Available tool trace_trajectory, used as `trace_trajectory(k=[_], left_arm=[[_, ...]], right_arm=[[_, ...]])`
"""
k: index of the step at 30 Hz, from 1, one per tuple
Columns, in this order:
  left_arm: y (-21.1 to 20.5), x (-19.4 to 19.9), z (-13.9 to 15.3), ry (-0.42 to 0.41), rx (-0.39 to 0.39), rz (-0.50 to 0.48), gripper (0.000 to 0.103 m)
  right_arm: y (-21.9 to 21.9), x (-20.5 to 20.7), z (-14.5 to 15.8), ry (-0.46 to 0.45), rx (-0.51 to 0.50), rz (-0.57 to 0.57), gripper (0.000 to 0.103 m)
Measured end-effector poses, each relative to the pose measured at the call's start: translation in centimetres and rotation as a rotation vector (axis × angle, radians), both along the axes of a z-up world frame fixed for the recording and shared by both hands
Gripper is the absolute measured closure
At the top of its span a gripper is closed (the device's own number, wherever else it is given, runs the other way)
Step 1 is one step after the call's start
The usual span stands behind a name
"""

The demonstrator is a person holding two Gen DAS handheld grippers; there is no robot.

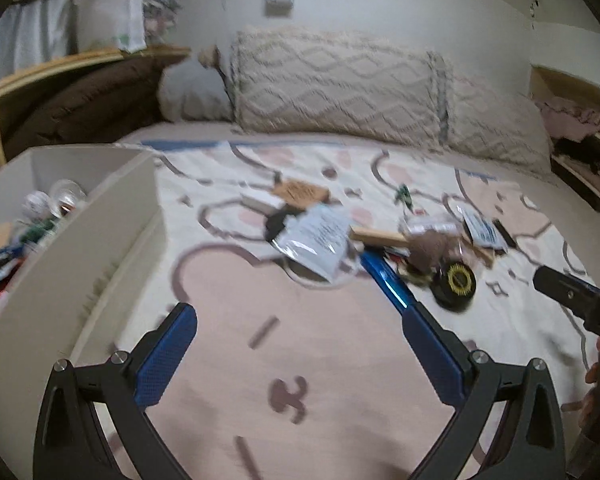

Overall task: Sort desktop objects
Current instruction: 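Close the left gripper on the blue lighter while the right gripper approaches the black round tin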

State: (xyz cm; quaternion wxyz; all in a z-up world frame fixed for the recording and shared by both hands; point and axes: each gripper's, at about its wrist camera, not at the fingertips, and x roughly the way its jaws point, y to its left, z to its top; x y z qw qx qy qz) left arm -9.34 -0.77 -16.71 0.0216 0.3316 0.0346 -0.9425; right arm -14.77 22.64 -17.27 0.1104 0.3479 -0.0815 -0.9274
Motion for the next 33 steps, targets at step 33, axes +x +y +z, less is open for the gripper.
trace_trajectory(k=[33], left_arm=[[6.5,-8.5,-5.8,-0.255,0.057,-0.168,0.009]], right_arm=[[2.3,-1.4,-4.9,-0.147,-0.088,-0.069,0.0]])
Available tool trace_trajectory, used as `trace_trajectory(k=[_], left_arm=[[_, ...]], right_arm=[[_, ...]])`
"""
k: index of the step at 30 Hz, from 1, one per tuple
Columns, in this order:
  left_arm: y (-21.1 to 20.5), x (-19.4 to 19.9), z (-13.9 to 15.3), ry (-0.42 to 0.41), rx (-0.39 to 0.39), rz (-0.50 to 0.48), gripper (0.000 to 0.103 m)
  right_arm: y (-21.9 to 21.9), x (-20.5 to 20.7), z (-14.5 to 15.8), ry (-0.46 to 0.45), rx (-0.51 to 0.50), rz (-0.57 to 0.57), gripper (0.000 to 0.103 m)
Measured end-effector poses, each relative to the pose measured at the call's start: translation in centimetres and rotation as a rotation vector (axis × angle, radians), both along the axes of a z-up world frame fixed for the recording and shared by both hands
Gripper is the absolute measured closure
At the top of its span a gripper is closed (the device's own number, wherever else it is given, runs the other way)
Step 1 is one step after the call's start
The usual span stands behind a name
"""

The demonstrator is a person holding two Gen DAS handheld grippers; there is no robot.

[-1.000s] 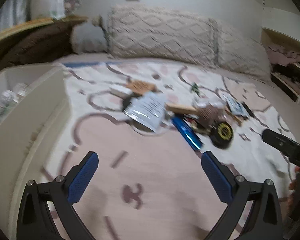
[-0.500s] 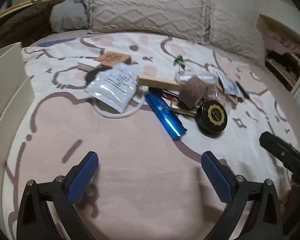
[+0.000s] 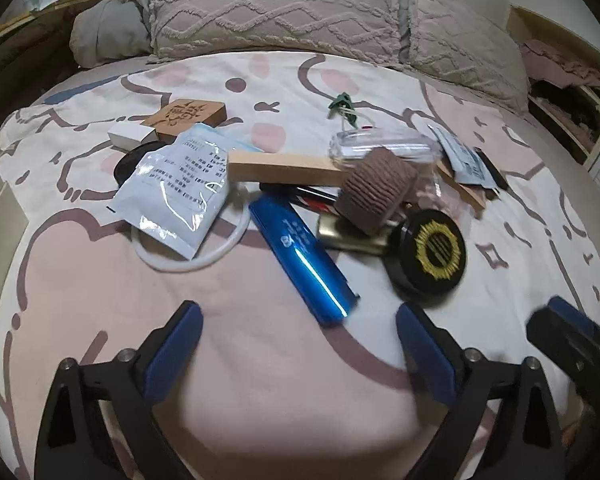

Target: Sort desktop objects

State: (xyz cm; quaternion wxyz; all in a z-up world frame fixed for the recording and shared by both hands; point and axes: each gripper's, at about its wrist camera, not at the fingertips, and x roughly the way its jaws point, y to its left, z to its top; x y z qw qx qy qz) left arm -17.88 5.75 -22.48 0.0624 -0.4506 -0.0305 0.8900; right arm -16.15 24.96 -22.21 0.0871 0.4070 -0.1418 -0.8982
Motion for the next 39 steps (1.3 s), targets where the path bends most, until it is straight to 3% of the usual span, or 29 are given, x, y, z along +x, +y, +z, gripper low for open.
trace_trajectory(k=[13,20,29,32,39], left_arm=[[-1.1,0.5,0.6,0.063,0.06,0.012,0.078],[-3.2,2.6,0.5,0.06,0.092,0.045,0.082],[-4.6,7.3,0.6,0.049,0.041,0.058,0.082],[-4.0,9.3,0.5,0.067,0.007,0.051,0.082],[-3.8,12.5,0.6,0.09,0.031,0.052,0.082]], right_arm=[[-1.3,0.0,-0.4,-0.01,0.005,-0.001,0.0],[-2.3,-0.4,-0.3,0.002,0.022,0.049,0.0],[-5.7,-1.7,-0.1,0.06,0.033,0.166,0.0],[-6.2,-2.3,0.0,0.067,0.032,0.173,0.014],[-6.5,-3.5,-0.5,0.045,0.022,0.174,0.014]])
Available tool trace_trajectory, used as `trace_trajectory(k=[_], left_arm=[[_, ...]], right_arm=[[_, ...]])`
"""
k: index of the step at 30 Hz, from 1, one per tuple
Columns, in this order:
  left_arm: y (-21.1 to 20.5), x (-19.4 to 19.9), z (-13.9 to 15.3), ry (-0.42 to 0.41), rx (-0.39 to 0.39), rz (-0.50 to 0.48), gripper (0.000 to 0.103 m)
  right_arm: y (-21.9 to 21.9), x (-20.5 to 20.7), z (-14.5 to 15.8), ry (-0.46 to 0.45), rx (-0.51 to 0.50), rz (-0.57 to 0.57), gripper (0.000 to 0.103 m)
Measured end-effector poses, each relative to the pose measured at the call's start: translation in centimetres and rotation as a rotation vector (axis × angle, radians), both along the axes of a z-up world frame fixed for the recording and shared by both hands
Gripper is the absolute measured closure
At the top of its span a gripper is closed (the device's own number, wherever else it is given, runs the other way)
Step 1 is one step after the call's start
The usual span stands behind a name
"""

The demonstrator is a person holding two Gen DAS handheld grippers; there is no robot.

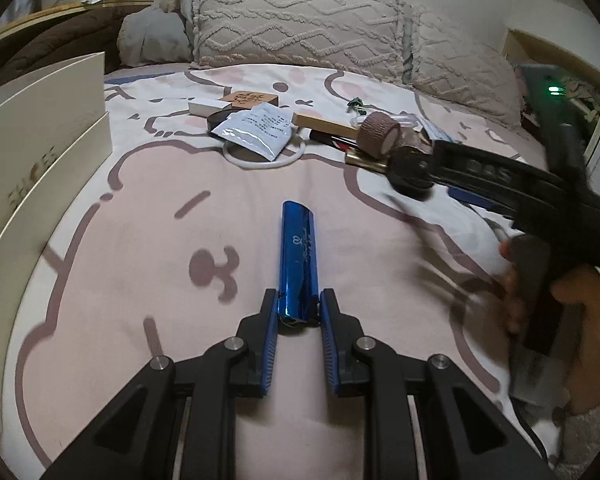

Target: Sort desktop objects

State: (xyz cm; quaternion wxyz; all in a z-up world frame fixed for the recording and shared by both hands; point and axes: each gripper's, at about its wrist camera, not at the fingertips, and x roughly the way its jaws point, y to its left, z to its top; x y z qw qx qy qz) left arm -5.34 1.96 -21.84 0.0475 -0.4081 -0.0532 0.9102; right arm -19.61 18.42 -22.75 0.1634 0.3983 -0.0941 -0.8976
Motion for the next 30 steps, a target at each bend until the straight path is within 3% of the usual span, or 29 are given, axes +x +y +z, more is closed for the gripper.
trace_trajectory(k=[4,5,10,11,13,17,24,30], left_arm=[[0.4,1.2,-0.1,0.01,0.002,-0.008,0.082],[0.6,1.4,0.0,0.013,-0.005,-0.011,0.082],[1.2,1.3,0.0,0.018,-0.031,-0.022,0.082],[1.1,1.3,0.0,0.019,-0.026,-0.023,0.082],[0.9,1.4,0.0,0.016,-0.011,-0.022,0.082],[0.6,1.4,0.0,0.005,0.014,-0.017,0.08],[1.4,2.0,0.4,-0.014,0.025,-0.065,0.053],[1.1,2.0,0.4,-0.024,0.031,-0.067,0.052]], right_arm=[[-0.5,-0.6,-0.3,-0.01,0.027,0.002,0.016],[-0.9,-0.7,-0.4,-0.011,0.048,0.008,0.024],[-2.3,-0.7,-0.9,0.0,0.133,0.031,0.038],[-2.2,-0.5,-0.8,0.007,0.131,0.03,0.046],[-1.7,-0.4,-0.8,0.008,0.112,0.022,0.051],[-0.7,-0.1,-0.8,0.003,0.055,0.016,0.052],[0.4,2.6,-0.7,-0.016,-0.011,0.015,0.052],[0.4,4.9,-0.7,-0.014,0.005,0.024,0.052]])
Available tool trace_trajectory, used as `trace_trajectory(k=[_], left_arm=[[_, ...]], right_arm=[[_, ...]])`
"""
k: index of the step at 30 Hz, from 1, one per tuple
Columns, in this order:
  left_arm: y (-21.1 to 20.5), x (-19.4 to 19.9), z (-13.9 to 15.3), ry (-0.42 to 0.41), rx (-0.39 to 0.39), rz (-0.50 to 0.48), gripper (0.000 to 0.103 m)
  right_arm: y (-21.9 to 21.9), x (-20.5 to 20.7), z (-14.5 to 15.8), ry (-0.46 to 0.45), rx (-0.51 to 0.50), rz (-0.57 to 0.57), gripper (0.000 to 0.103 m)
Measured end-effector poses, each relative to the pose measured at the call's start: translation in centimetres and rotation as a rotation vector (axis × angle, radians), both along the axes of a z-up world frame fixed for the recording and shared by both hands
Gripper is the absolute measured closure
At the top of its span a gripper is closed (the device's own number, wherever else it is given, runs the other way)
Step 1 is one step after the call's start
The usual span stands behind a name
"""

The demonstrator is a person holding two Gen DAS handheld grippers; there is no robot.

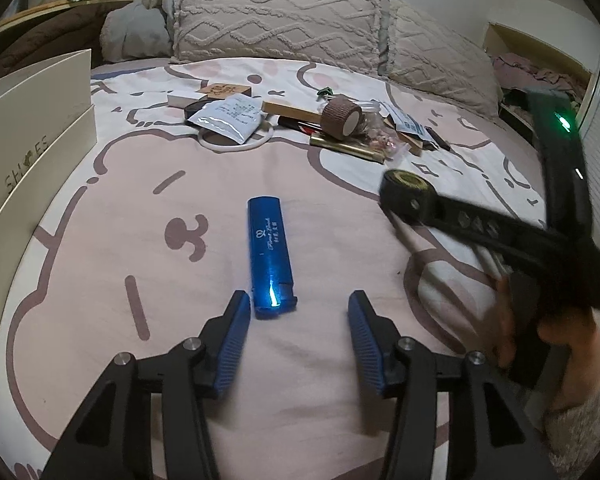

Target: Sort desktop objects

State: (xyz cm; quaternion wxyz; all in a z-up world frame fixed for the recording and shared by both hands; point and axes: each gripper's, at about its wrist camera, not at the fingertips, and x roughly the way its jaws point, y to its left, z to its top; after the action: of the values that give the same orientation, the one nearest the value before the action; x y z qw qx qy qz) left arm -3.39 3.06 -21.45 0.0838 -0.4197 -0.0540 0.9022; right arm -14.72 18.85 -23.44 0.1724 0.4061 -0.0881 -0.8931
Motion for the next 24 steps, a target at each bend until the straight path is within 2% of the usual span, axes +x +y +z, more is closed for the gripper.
trace_trajectory(k=[12,15,17,18,19,20,22,24], left_arm=[[-1.1,-0.2,0.2,-0.016,-0.001,0.038,0.052],[-1.1,-0.2,0.2,-0.018,-0.009,0.041,0.052],[-1.1,-0.2,0.2,-0.013,-0.045,0.06,0.052],[-1.1,-0.2,0.2,-0.007,-0.094,0.084,0.047],[-1.1,-0.2,0.2,-0.001,-0.124,0.101,0.035],[-1.3,-0.2,0.2,0.008,-0.151,0.12,0.031],[-1.9,-0.4,0.1,0.006,-0.164,0.142,0.03],[-2.5,-0.6,0.0,-0.003,-0.15,0.154,0.03]], right_arm=[[0.1,5.1,-0.2,-0.01,0.041,0.018,0.051],[-0.3,5.2,-0.2,-0.006,0.074,0.019,0.051],[-0.4,5.2,-0.3,-0.01,0.084,0.018,0.051],[-0.4,5.2,-0.3,-0.01,0.089,0.018,0.051],[-0.5,5.2,-0.4,-0.011,0.094,0.018,0.051],[-0.5,5.3,-0.4,-0.011,0.099,0.018,0.051],[-0.7,5.2,-0.4,-0.012,0.111,0.02,0.05],[-1.0,5.2,-0.4,-0.013,0.115,0.035,0.043]])
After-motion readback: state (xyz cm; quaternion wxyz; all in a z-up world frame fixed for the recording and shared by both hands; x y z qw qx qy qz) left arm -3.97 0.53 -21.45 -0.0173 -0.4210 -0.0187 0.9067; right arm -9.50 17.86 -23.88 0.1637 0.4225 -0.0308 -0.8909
